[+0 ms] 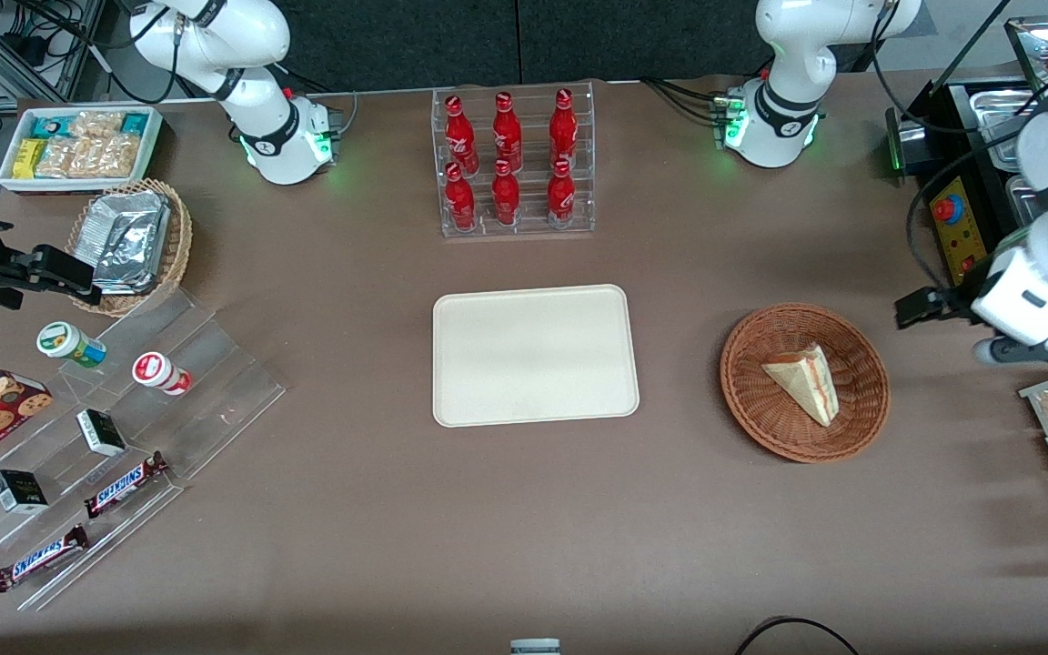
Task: Place sandwich from basket to tray
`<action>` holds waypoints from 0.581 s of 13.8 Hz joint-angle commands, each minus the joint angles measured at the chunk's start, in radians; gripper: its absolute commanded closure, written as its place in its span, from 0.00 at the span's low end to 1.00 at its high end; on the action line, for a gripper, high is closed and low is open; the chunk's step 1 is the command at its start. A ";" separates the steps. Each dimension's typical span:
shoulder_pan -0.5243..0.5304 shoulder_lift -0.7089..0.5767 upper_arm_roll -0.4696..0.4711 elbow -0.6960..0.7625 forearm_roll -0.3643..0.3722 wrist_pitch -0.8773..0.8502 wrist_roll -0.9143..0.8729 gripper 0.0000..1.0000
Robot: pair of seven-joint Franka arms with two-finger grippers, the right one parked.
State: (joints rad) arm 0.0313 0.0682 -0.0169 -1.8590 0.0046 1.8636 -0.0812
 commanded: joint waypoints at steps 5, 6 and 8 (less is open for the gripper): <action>-0.079 -0.008 0.000 -0.342 -0.017 0.486 -0.354 0.00; -0.080 0.011 0.000 -0.351 -0.017 0.521 -0.391 0.00; -0.100 0.042 0.002 -0.351 -0.008 0.529 -0.411 0.00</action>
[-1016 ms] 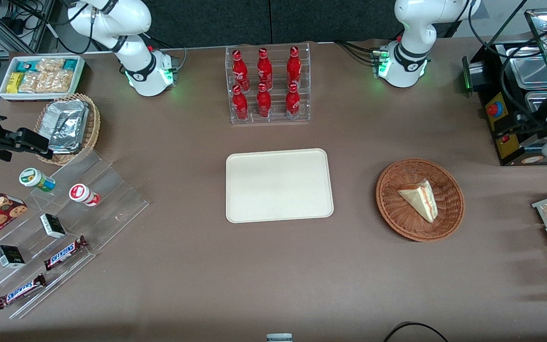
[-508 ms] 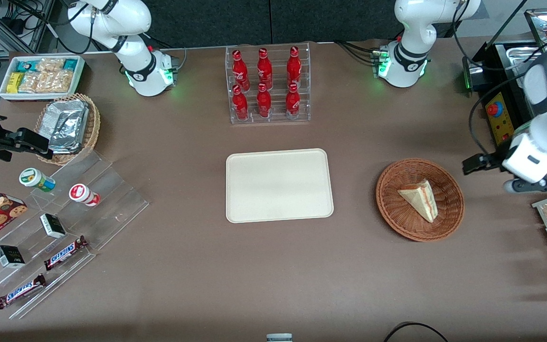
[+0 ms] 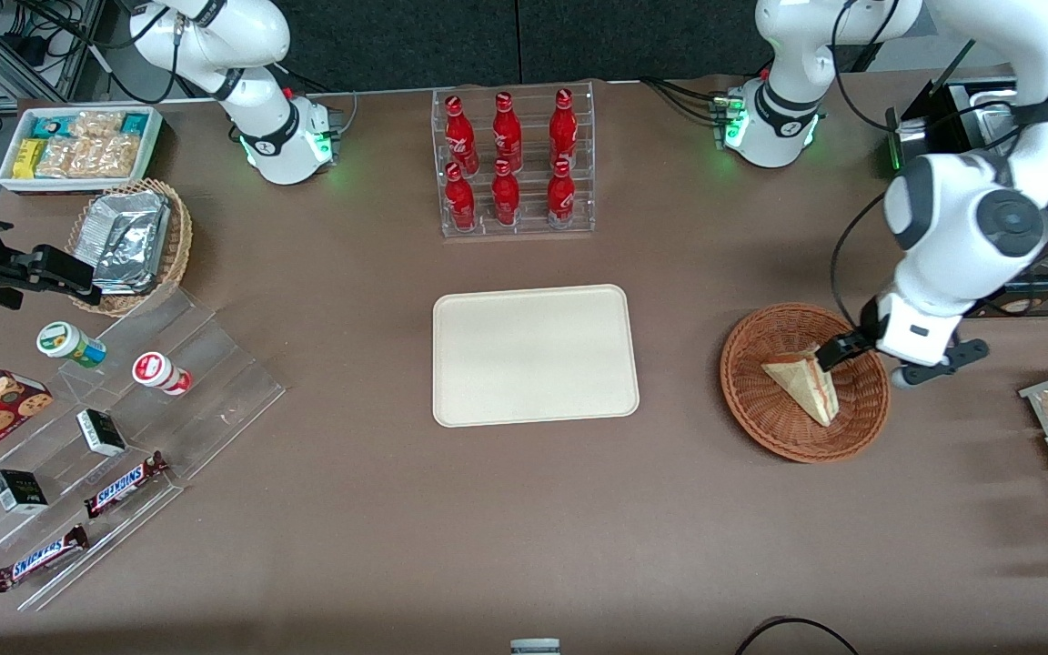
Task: Place sandwich from basket to tray
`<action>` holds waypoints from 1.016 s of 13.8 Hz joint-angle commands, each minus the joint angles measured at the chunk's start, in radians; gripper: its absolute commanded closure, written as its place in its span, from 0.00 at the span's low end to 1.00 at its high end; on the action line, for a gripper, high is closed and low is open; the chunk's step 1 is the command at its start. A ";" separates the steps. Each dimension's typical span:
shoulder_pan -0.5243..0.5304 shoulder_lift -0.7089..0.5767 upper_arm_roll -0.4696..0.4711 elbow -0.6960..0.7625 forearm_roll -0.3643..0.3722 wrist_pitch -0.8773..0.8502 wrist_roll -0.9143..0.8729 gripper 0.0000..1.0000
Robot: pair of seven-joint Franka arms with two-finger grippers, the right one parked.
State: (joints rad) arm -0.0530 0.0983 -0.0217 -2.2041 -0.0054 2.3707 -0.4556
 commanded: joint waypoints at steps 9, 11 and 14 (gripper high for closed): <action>-0.030 0.098 0.008 -0.016 0.015 0.074 -0.152 0.00; -0.030 0.127 0.008 -0.017 0.015 0.082 -0.153 0.00; -0.030 0.153 0.008 -0.017 0.018 0.099 -0.153 0.00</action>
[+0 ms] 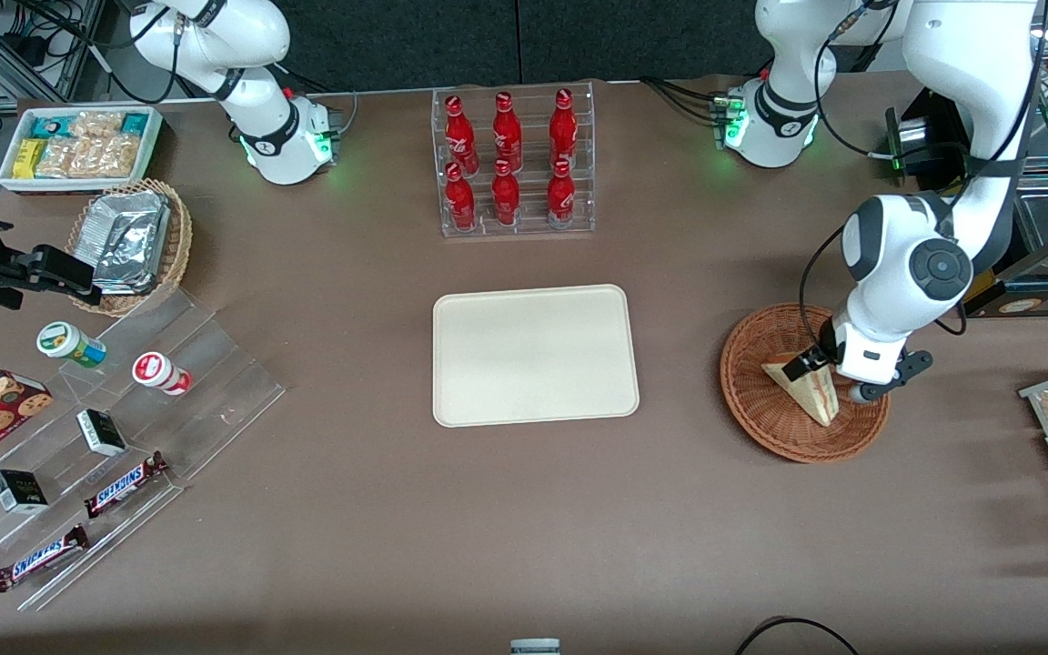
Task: Place sandwich from basket to tray
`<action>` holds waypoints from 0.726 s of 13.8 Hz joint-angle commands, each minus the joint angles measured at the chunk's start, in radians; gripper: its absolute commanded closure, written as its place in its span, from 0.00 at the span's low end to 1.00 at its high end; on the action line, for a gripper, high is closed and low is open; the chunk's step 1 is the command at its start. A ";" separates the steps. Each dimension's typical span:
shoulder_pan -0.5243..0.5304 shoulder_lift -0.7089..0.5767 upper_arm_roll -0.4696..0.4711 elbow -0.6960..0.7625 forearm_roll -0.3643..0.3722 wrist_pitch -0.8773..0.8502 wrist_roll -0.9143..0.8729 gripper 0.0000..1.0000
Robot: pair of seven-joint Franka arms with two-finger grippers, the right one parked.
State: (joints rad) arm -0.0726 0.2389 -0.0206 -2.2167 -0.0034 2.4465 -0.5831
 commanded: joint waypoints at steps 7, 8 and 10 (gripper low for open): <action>-0.009 0.020 0.008 0.022 0.019 0.013 -0.017 1.00; -0.009 0.017 0.008 0.026 0.019 0.009 -0.015 1.00; -0.009 -0.010 0.008 0.037 0.023 -0.026 -0.008 1.00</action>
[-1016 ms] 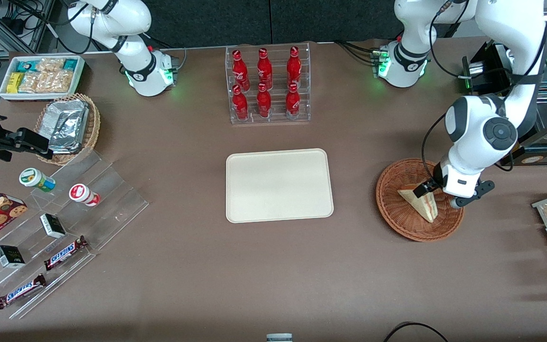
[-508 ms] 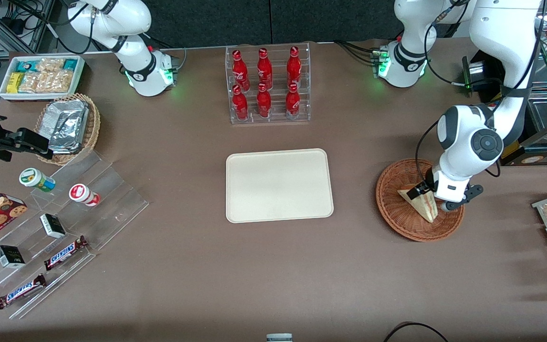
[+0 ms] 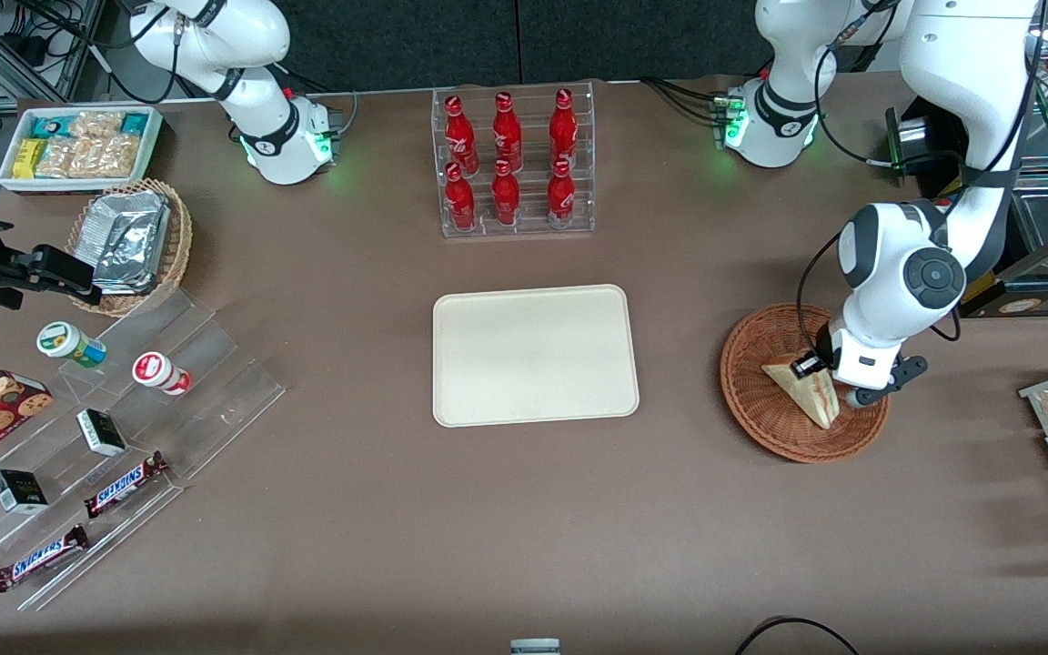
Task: Place sandwich from basket to tray
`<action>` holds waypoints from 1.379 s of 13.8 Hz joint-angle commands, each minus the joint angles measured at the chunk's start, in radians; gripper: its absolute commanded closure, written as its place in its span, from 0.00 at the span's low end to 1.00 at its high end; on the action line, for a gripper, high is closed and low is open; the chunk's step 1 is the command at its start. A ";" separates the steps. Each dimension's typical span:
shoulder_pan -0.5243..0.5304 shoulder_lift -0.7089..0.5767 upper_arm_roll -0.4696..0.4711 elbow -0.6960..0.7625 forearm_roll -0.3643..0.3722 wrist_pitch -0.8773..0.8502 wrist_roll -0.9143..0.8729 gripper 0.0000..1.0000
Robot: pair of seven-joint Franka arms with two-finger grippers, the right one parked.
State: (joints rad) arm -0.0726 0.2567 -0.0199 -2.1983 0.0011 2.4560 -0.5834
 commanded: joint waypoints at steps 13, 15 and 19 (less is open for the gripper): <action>-0.142 0.007 -0.268 0.459 0.094 -0.578 -0.145 1.00; -0.238 0.054 -0.270 0.500 0.096 -0.578 -0.156 1.00; -0.372 0.186 -0.270 0.572 0.094 -0.522 -0.205 1.00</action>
State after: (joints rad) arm -0.3978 0.3564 -0.2985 -1.7024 0.0804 1.9197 -0.7598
